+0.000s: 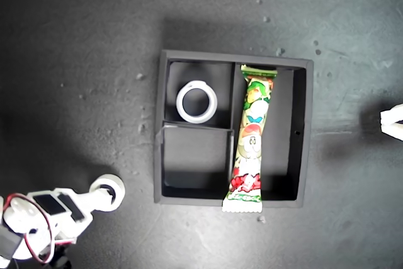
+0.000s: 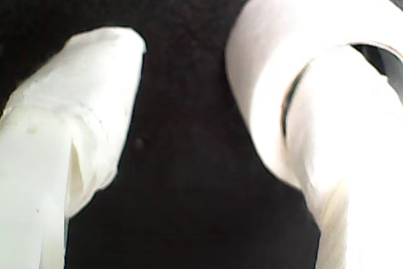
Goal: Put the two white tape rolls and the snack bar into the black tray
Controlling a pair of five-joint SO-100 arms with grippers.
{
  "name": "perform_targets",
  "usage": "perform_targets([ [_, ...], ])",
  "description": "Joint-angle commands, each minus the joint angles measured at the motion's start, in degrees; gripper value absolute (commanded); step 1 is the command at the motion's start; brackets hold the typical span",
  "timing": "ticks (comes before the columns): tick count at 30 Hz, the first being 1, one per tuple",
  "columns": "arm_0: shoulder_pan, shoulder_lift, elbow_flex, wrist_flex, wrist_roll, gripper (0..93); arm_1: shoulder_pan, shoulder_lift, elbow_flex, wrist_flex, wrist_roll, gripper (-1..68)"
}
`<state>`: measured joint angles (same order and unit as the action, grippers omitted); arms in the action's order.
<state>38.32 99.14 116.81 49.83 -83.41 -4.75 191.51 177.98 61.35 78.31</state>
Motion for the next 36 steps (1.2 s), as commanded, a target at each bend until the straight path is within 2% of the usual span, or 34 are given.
perform_targets([
  [1,-1.41,-0.88,0.09,-2.2,0.44,17.7,-0.79,0.44,0.7,-1.05,0.35,-0.4],
  [6,-3.08,-6.06,-0.35,-3.16,-1.23,14.4,-1.67,0.44,0.97,-1.23,0.7,-0.4],
  [10,-5.1,-10.37,-0.79,-3.43,-3.43,0.0,-2.11,0.44,0.97,-1.23,0.79,-0.4],
  [14,-7.03,-9.58,-1.49,-2.64,-2.37,0.0,-2.64,0.44,0.97,-1.32,0.79,-0.4],
  [16,-7.65,-6.42,-5.89,4.66,-1.32,0.0,-3.08,0.44,0.97,-1.41,0.79,-0.4],
  [20,-9.93,-2.64,-25.75,32.34,0.44,0.0,-3.34,0.44,0.97,-1.58,0.62,-0.4],
  [24,-14.59,-7.12,-54.76,51.24,7.38,0.0,-3.34,0.44,0.97,-2.2,0.0,-0.4],
  [26,-17.05,-13.89,-69.43,54.76,12.22,0.0,-3.34,0.44,0.97,-2.29,0.0,-0.4],
  [29,-19.78,-23.73,-82.35,54.84,16.7,0.0,-3.69,0.44,0.97,-2.46,0.18,-0.4],
  [36,-22.06,-47.46,-100.2,54.84,18.28,0.0,-3.43,0.44,0.97,-2.2,0.35,-0.4],
])
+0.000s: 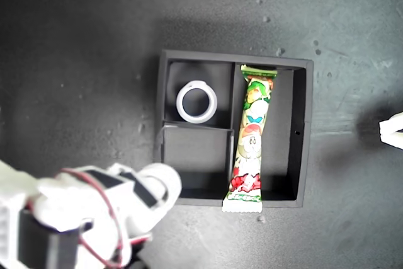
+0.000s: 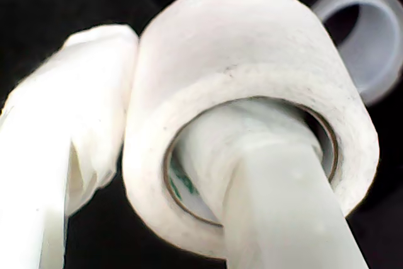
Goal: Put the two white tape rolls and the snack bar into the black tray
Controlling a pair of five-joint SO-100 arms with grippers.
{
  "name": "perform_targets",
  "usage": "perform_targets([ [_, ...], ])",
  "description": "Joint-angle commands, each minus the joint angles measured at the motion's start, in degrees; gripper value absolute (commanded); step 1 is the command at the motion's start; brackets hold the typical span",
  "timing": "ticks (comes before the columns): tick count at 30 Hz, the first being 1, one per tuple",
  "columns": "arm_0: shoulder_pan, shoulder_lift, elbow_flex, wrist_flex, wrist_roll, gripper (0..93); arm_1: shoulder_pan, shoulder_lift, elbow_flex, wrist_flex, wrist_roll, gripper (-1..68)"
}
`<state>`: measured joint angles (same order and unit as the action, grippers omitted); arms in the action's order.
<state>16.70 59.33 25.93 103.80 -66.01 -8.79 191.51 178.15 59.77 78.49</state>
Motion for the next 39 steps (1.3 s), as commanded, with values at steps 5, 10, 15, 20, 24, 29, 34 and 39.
perform_targets([
  [5,-1.41,-23.99,-24.35,1.05,1.76,0.0,2.72,0.44,0.79,7.21,4.04,-0.3],
  [10,-2.2,-27.69,-26.02,1.05,1.93,0.0,1.85,0.44,0.79,13.18,9.05,-0.2],
  [15,-2.64,-27.69,-23.82,1.14,1.93,0.0,1.76,0.44,0.88,13.97,9.76,-0.2],
  [20,-2.11,-26.89,-23.64,1.14,1.67,6.7,1.76,0.44,0.88,14.24,9.76,-0.2],
  [24,-1.67,-24.96,-23.73,1.14,2.46,14.5,2.02,0.44,0.88,14.59,9.76,-0.2],
  [29,-1.05,-22.32,-23.64,1.14,3.43,19.1,2.02,0.44,0.88,14.68,9.76,-0.2],
  [34,-0.7,-19.86,-22.76,1.14,3.96,19.7,2.02,0.44,0.88,14.68,9.49,-0.2],
  [39,-1.49,-13.8,-19.42,1.23,5.45,19.7,2.02,0.44,0.88,14.77,9.32,-0.2],
])
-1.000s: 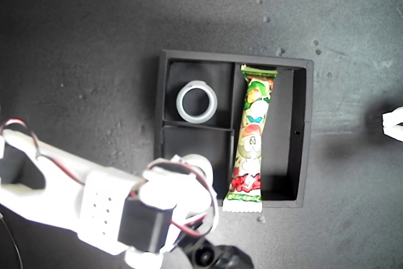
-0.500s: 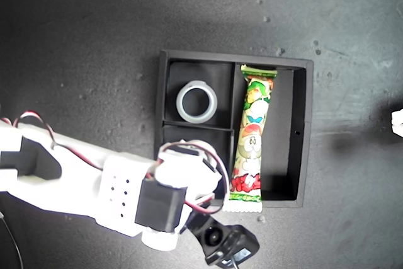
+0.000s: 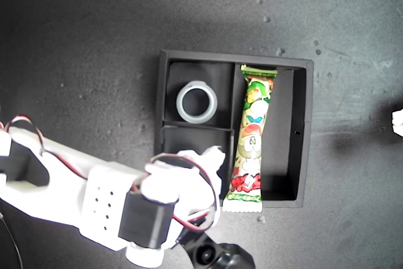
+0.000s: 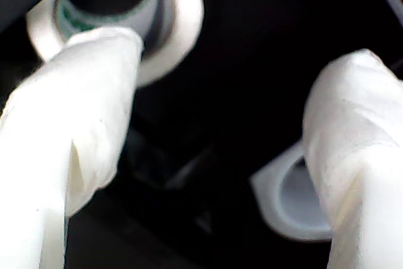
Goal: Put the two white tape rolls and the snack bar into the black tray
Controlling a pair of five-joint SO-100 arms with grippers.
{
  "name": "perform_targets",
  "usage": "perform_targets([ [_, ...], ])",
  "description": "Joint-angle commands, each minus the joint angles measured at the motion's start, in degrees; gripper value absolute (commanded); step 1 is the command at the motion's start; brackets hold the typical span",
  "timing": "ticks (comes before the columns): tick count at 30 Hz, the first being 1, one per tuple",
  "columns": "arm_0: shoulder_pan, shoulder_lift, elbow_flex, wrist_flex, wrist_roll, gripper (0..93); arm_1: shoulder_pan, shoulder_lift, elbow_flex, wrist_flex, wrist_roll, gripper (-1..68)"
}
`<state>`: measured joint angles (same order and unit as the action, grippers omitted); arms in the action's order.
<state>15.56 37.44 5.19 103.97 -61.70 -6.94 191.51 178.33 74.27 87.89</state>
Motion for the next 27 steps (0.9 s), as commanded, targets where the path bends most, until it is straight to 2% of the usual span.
perform_targets([
  [1,-0.97,11.6,4.31,1.05,1.58,19.7,0.18,0.44,0.7,0.35,-0.09,-0.2],
  [4,-3.69,26.28,17.93,1.05,2.02,18.6,0.7,0.44,0.7,1.41,0.88,-0.2],
  [6,-6.5,37.35,30.59,1.05,1.32,13.2,1.23,0.09,0.7,2.55,2.02,-0.1],
  [9,-12.13,56.34,56.43,0.97,-3.6,1.0,1.23,-0.26,0.7,2.64,2.2,0.4],
  [12,-15.91,76.99,84.02,-4.57,-7.56,0.0,1.41,-0.26,0.7,2.64,2.11,1.9],
  [16,-16.61,102.57,114.7,-17.4,-11.16,0.0,8.17,-0.26,0.7,2.64,-9.49,1.6],
  [18,-16.7,111.18,125.68,-22.06,-13.01,0.0,8.96,-0.26,0.7,2.64,-10.11,1.7],
  [24,-15.29,116.28,144.05,-34.1,-15.73,0.0,11.07,-0.26,0.7,2.64,-12.74,1.7],
  [27,-15.47,116.63,149.68,-36.12,-16.35,0.0,11.6,-0.26,0.7,2.64,-16.44,1.7],
])
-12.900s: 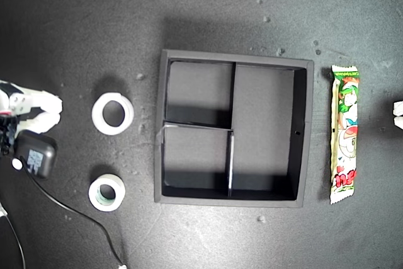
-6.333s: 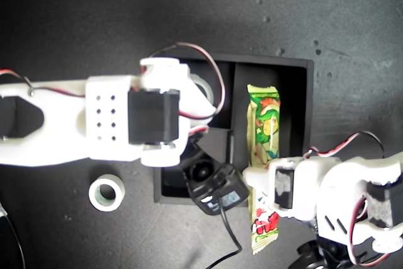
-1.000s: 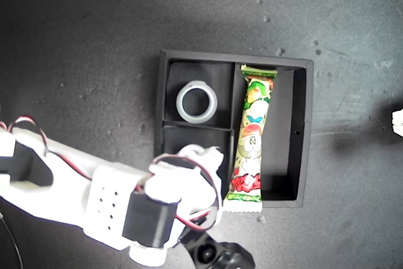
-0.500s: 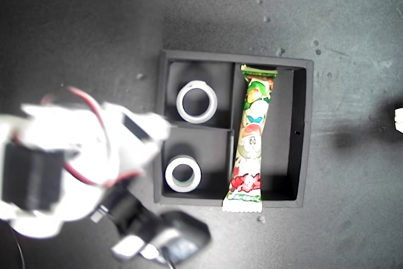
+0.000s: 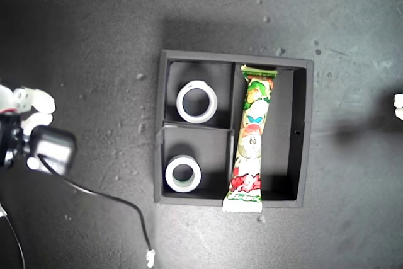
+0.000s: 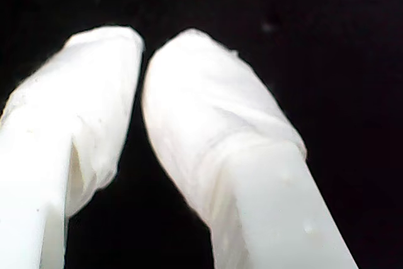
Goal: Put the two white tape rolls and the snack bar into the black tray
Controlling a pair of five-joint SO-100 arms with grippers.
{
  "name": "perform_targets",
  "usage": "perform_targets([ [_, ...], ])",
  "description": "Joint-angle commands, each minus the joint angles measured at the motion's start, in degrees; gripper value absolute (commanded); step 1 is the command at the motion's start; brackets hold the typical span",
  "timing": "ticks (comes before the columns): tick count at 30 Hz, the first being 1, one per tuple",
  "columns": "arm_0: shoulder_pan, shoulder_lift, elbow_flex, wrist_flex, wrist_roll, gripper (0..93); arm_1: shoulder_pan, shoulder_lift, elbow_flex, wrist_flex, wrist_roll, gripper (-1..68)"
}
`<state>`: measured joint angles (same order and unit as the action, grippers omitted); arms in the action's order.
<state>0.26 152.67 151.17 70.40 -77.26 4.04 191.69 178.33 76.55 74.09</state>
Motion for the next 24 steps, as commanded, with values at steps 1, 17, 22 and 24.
perform_targets([
  [1,-0.26,2.37,5.27,-2.72,-1.05,0.0,1.05,-0.44,0.7,0.35,-2.64,1.7],
  [17,0.35,41.48,28.13,8.17,-7.56,0.0,5.45,0.18,0.7,0.35,-4.83,1.7],
  [22,0.44,41.48,28.65,9.32,-7.56,0.2,4.39,0.18,0.7,0.26,-4.75,1.7],
  [24,-0.44,41.48,28.65,8.53,-7.03,0.2,4.22,0.18,0.7,0.26,-2.81,1.7],
])
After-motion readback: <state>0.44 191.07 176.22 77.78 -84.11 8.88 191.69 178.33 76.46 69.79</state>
